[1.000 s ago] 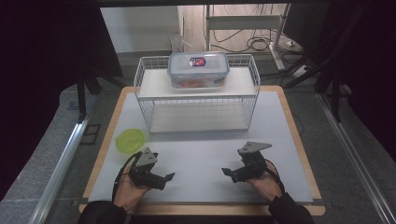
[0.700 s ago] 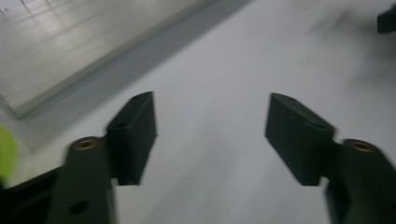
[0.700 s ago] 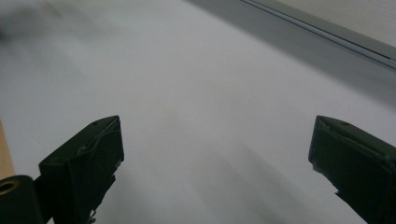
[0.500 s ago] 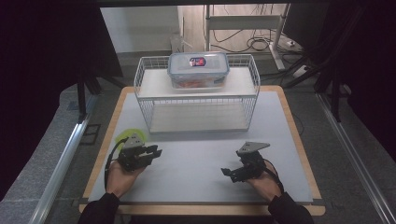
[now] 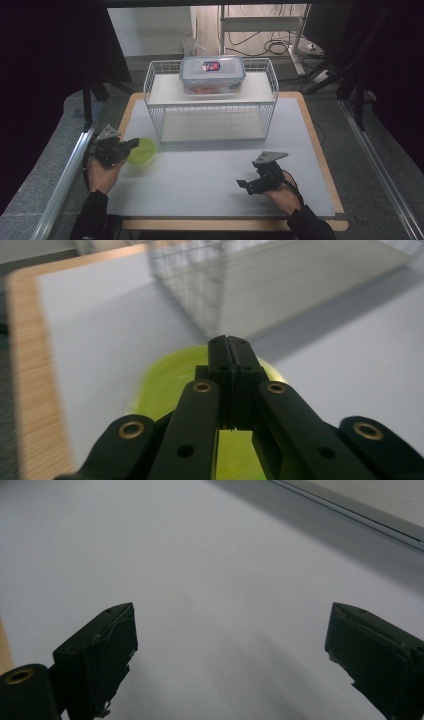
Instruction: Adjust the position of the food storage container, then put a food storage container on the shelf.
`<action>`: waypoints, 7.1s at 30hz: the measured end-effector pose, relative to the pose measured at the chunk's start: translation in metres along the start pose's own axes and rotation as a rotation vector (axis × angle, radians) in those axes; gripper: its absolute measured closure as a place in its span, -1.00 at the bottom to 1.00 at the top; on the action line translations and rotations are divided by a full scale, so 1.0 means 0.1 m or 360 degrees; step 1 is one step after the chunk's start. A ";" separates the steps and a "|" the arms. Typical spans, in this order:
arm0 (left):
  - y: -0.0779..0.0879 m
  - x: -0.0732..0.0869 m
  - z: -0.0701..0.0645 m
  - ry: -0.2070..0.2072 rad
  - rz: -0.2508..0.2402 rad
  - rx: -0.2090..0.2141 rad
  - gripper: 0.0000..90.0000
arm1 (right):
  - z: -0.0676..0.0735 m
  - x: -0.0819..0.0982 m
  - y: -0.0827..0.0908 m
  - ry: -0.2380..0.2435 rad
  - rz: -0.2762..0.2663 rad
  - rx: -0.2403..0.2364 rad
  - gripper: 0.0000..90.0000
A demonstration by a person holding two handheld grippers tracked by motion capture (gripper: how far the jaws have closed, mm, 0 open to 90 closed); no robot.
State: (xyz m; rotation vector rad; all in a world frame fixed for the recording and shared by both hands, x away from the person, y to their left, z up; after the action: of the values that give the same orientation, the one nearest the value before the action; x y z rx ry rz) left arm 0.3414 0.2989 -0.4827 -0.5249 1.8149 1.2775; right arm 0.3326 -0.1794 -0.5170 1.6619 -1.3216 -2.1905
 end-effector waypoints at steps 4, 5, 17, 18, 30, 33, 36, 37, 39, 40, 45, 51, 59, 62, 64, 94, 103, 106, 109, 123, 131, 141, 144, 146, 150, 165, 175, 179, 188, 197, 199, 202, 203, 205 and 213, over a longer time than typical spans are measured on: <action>0.03 0.05 0.23 0.0068 -0.0013 -0.0093 0.99 | 0.00 0.00 -0.01 0.0003 0.0002 -0.0003 -0.85; 0.02 0.07 0.30 0.0091 -0.0015 -0.0109 0.99 | 0.00 0.00 -0.01 0.0004 0.0003 -0.0003 -0.85; -0.29 0.20 0.51 0.0104 0.0131 -0.0200 0.98 | 0.00 0.01 -0.03 0.0018 0.0033 -0.0003 -0.83; -0.31 0.20 0.51 0.0102 0.0136 -0.0195 0.98 | 0.00 0.01 -0.03 0.0020 0.0036 -0.0003 -0.83; -0.35 0.21 0.42 0.0084 0.0193 -0.0143 0.98 | 0.00 0.01 -0.03 0.0018 0.0045 0.0004 -0.83; -0.35 0.22 0.38 0.0071 0.0207 -0.0143 0.99 | 0.00 0.01 -0.03 0.0017 0.0047 0.0005 -0.83; -0.35 0.23 0.33 0.0074 0.0213 -0.0128 0.99 | 0.00 0.01 -0.03 0.0019 0.0051 0.0006 -0.83; -0.35 0.23 0.30 0.0077 0.0215 -0.0116 0.99 | 0.00 0.01 -0.03 0.0019 0.0051 0.0006 -0.83; -0.35 0.23 0.25 0.0068 0.0222 -0.0101 0.99 | 0.00 0.01 -0.03 0.0019 0.0051 0.0006 -0.83; -0.35 0.23 0.23 0.0063 0.0226 -0.0097 0.99 | 0.00 0.01 -0.03 0.0019 0.0052 0.0007 -0.83; -0.35 0.25 0.06 0.0061 0.0238 -0.0047 0.99 | -0.01 0.01 -0.02 0.0019 0.0056 0.0010 -0.83; -0.38 0.25 -0.13 0.0040 0.0252 -0.0005 0.99 | -0.01 0.01 -0.02 0.0019 0.0059 0.0012 -0.83; -0.43 0.23 -0.38 0.0025 0.0271 0.0065 0.99 | -0.01 0.01 -0.03 0.0020 0.0064 0.0013 -0.83; -0.44 0.22 -0.48 -0.0005 0.0284 0.0087 0.99 | -0.01 0.02 -0.03 0.0019 0.0067 0.0014 -0.83; -0.46 0.22 -0.56 -0.0021 0.0287 0.0112 0.99 | -0.01 0.02 -0.03 0.0019 0.0068 0.0015 -0.83; -0.33 0.39 -0.90 0.0020 0.0330 0.0304 0.99 | -0.02 0.01 -0.03 -0.0058 0.0024 0.0030 -0.95; -0.36 0.49 -1.10 -0.0059 0.0434 0.0374 0.98 | -0.03 0.00 -0.02 -0.0097 0.0028 0.0044 -0.85; -0.41 0.52 -1.08 -0.0056 0.0472 0.0365 0.99 | -0.03 0.00 -0.02 -0.0099 0.0036 0.0049 -0.82; -0.44 0.55 -1.06 -0.0038 0.0506 0.0382 0.98 | -0.03 0.00 -0.01 -0.0100 0.0044 0.0053 -0.81; -0.62 0.57 -1.29 -0.0156 0.0586 0.0434 0.99 | -0.05 0.01 -0.01 -0.0107 0.0066 0.0058 -0.76; -0.70 0.53 -1.49 -0.0217 0.0574 0.0487 0.99 | -0.08 0.01 0.03 -0.0143 0.0090 0.0054 -0.64; -0.80 0.50 -1.77 -0.0289 0.0576 0.0559 0.98 | -0.13 0.02 0.07 -0.0170 0.0111 0.0048 -0.53; -0.83 0.49 -1.86 -0.0338 0.0580 0.0570 0.98 | -0.13 0.02 0.07 -0.0168 0.0118 0.0052 -0.53; -0.83 0.49 -1.89 -0.0373 0.0576 0.0550 0.97 | -0.14 0.02 0.07 -0.0169 0.0121 0.0054 -0.52; -0.77 0.49 -1.84 -0.0397 0.0547 0.0495 0.92 | -0.14 0.02 0.08 -0.0170 0.0128 0.0045 -0.51; -0.41 0.47 -1.60 -0.0434 0.0315 0.0375 0.16 | -0.14 0.01 0.12 -0.0193 0.0113 0.0012 -0.48; -0.23 0.55 -1.49 -0.0426 0.0193 0.0349 -0.57 | -0.13 0.00 0.15 -0.0178 0.0060 0.0016 -0.39; -0.19 0.58 -1.44 -0.0411 0.0185 0.0369 -0.70 | -0.12 0.00 0.15 -0.0168 0.0051 0.0017 -0.40; -0.17 0.60 -1.39 -0.0392 0.0161 0.0358 -0.87 | -0.13 0.00 0.14 -0.0188 0.0033 0.0009 -0.44; -0.17 0.61 -1.39 -0.0420 0.0127 0.0342 -0.92 | -0.13 -0.02 0.14 -0.0222 0.0024 0.0005 -0.44; -0.17 0.61 -1.38 -0.0422 0.0125 0.0336 -0.92 | -0.12 -0.03 0.13 -0.0249 0.0023 -0.0020 -0.44; -0.18 0.61 -1.39 -0.0431 0.0130 0.0327 -0.93 | -0.11 -0.07 0.12 -0.0265 0.0010 -0.0058 -0.41; -0.19 0.61 -1.39 -0.0437 0.0134 0.0323 -0.93 | -0.11 -0.08 0.12 -0.0271 0.0004 -0.0063 -0.38; -0.19 0.61 -1.40 -0.0446 0.0140 0.0316 -0.93 | -0.10 -0.12 0.10 -0.0285 -0.0006 -0.0100 -0.34; -0.19 0.61 -1.39 -0.0435 0.0138 0.0332 -0.93 | -0.06 -0.26 0.01 -0.0380 -0.0051 -0.0225 -0.22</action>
State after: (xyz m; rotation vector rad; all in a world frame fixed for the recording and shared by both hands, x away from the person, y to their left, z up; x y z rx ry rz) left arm 0.2663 0.1717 -0.5252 -0.1499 1.7275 1.1381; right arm 0.3476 -0.1690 -0.4970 1.4183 -1.1624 -2.5004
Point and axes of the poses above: each handheld gripper's, and its own axes: y roughly backward along the jaws, x roughly out of its underside, z roughly to its left, the point moved 2 cm from there along -y, roughly forward along the jaws, and after that the axes turned 3 degrees about y, right-handed, at the moved point
